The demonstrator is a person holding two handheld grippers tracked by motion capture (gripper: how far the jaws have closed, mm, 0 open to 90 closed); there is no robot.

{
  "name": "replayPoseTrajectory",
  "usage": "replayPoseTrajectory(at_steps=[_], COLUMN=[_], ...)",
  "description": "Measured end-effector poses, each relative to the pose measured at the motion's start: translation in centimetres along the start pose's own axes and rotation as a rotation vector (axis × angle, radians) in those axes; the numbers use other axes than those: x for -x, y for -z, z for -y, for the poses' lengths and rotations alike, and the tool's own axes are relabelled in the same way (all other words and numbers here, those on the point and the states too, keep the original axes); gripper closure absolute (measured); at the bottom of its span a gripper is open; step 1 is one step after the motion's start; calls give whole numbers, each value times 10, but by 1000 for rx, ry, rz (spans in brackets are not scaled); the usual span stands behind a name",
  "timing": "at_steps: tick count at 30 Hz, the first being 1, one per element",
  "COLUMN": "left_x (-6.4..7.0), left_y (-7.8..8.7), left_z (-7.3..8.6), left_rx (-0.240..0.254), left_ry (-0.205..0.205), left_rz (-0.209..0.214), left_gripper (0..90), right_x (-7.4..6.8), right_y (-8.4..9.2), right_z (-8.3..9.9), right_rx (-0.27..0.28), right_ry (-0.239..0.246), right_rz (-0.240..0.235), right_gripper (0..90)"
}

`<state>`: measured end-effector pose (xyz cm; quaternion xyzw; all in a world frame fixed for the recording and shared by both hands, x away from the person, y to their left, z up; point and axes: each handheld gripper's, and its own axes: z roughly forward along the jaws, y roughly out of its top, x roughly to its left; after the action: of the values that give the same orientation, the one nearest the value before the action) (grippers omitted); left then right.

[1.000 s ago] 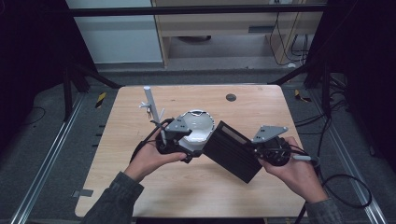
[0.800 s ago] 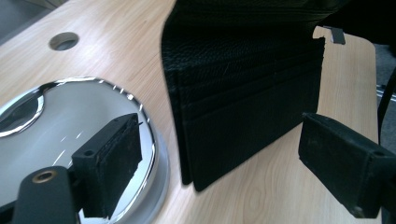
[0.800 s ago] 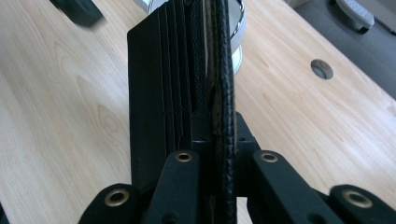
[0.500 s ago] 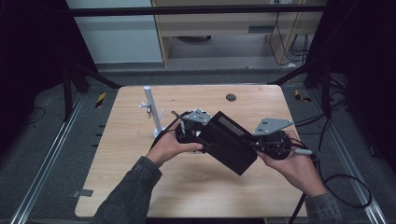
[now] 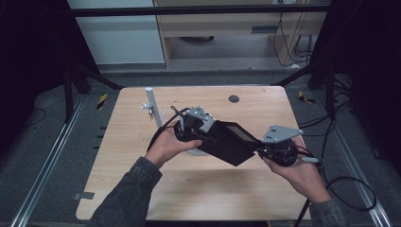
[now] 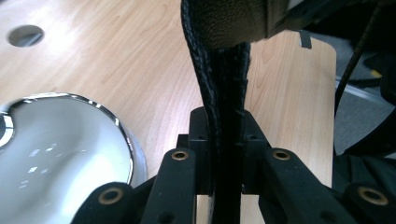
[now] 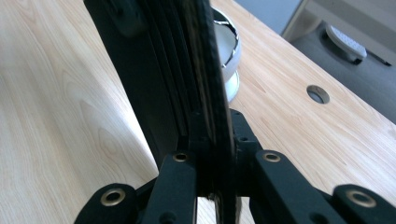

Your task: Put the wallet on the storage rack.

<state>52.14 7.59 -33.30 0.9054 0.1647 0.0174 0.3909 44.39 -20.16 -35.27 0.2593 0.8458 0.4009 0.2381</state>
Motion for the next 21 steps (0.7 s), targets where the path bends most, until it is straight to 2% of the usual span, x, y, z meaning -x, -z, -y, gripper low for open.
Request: replayPoseTrajectory(at_steps=[2,3,4,5,6,7,9,10,11,12,13,15,18,20,21], left_x=[3,9,9,11,12,14,15,15,15,15,14,12,6,2,1], left_y=[5,14,14,20,24,29,42,47,47,52,61,69,80,87,90], left_z=[-4,-12,-12,-17,-20,-24,-33,-35,-35,-38,-41,-43,-43,-44,-44], left_rx=[1,-2,-2,-8,-14,-27,-56,-66,-66,-69,-78,-96,-118,-121,-123], left_ry=[-4,-5,-5,-4,-5,-9,-12,-13,-13,-9,-4,1,15,26,26], left_rz=[-15,-47,-47,-64,-76,-102,-153,-171,-171,-183,-198,-220,-247,-257,-262], left_gripper=[799,800,801,801,801,802,802,802,802,802,801,801,801,800,801], right_x=[-1,-3,-3,-6,-6,-8,-16,-20,-20,-26,-28,-28,-22,-18,-16], right_y=[0,-3,-3,-7,-7,-9,-18,-21,-21,-30,-34,-44,-58,-68,-72], right_z=[1,3,3,7,7,9,18,22,22,31,35,44,57,68,74], right_rx=[9,28,28,38,38,37,48,50,50,48,41,37,15,-15,-38], right_ry=[-2,-2,-2,-7,-7,-11,-25,-30,-30,-36,-45,-84,-195,-258,-270], right_rz=[-1,-1,-1,-20,-20,-25,-57,-69,-69,-64,-58,-23,26,77,101], right_gripper=[823,771,771,668,668,626,479,434,434,325,293,219,143,130,123])
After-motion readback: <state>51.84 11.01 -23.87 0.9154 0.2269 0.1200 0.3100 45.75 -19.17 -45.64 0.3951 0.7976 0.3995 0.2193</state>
